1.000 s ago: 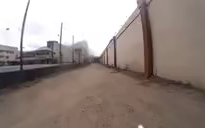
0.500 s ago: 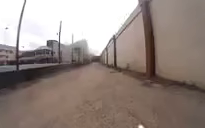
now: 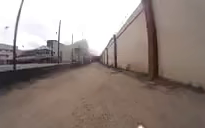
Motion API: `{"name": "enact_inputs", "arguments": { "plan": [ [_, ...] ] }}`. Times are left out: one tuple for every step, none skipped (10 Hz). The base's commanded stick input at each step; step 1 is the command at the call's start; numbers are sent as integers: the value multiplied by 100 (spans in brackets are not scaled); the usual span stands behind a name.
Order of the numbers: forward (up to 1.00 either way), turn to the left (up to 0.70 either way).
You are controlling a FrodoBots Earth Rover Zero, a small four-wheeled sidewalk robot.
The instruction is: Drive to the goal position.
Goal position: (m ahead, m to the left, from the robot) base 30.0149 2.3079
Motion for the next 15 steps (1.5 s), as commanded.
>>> {"name": "enact_inputs", "arguments": {
  "plan": [
    [30,0],
    [30,0],
    [30,0],
    [30,0],
    [30,0],
    [30,0],
    [30,0],
    [30,0],
    [30,0],
    [30,0],
    [30,0],
    [30,0],
    [30,0],
    [30,0],
    [30,0]
  ]
}}
